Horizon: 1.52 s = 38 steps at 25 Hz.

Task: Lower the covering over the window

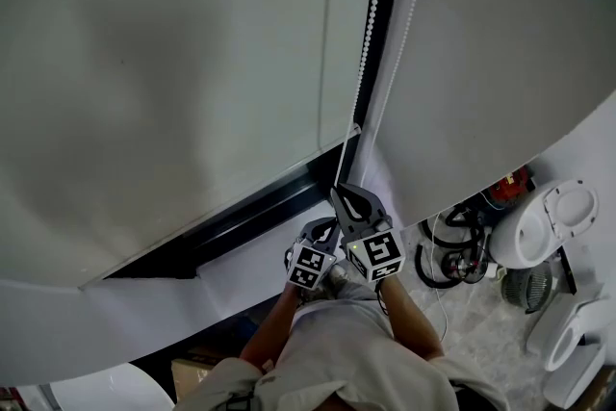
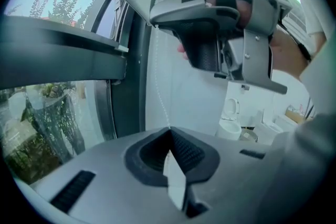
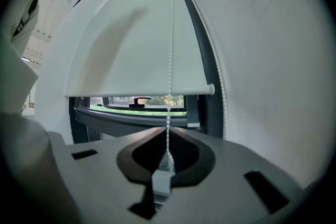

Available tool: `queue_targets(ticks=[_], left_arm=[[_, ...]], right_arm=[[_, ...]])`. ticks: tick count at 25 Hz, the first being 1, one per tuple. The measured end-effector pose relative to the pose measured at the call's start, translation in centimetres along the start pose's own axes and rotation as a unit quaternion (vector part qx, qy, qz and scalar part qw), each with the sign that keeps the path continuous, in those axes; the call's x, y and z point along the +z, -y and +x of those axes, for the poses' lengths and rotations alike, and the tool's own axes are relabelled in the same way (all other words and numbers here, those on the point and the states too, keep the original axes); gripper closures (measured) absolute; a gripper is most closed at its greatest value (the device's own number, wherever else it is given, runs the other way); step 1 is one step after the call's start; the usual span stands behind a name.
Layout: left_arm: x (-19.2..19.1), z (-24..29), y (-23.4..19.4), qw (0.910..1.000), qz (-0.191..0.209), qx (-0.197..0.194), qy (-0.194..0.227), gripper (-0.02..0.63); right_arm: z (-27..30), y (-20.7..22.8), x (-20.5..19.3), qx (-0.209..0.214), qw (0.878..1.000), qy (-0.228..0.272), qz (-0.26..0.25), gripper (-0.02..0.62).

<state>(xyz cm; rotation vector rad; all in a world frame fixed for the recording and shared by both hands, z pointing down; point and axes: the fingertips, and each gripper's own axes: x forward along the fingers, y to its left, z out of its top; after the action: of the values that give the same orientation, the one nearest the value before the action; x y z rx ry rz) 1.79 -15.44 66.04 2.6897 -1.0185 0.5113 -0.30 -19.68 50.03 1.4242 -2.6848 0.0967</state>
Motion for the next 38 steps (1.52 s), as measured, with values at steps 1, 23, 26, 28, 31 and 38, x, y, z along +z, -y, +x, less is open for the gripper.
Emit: queue_targets(ticks=[1,23,26,28,31,38], left_arm=[[-0.1,0.0,0.0,1.0000,-0.001,0.000,-0.001,0.592],[-1.8,-0.6,-0.2,0.9997,-0.020,0.004,-0.009,0.592],[-1.4,-0.9,-0.2,0.9998,-0.020,0.006,-0.002,0.592],[-1.3,-1.0,-0.3,0.9998,-0.019,0.009,0.004,0.592],[-0.9,-1.1,-0.5,0.9996,-0.019,0.015,0.014,0.592],[0.4,-1.9,-1.2,0.9984,-0.015,0.041,0.035,0.589]], right_arm=[[0.1,0.0,-0.6,0.001,1.000,-0.006,0.002,0.590],[1.1,0.1,-9.3,0.004,0.996,-0.090,0.025,0.598],[1.0,0.2,-8.7,0.001,0.996,-0.084,0.016,0.597],[1.0,0.2,-8.6,0.000,0.996,-0.085,0.006,0.595],[0.9,0.3,-8.7,-0.004,0.996,-0.091,-0.010,0.594],[0.3,0.1,-8.7,-0.006,0.995,-0.094,-0.026,0.545]])
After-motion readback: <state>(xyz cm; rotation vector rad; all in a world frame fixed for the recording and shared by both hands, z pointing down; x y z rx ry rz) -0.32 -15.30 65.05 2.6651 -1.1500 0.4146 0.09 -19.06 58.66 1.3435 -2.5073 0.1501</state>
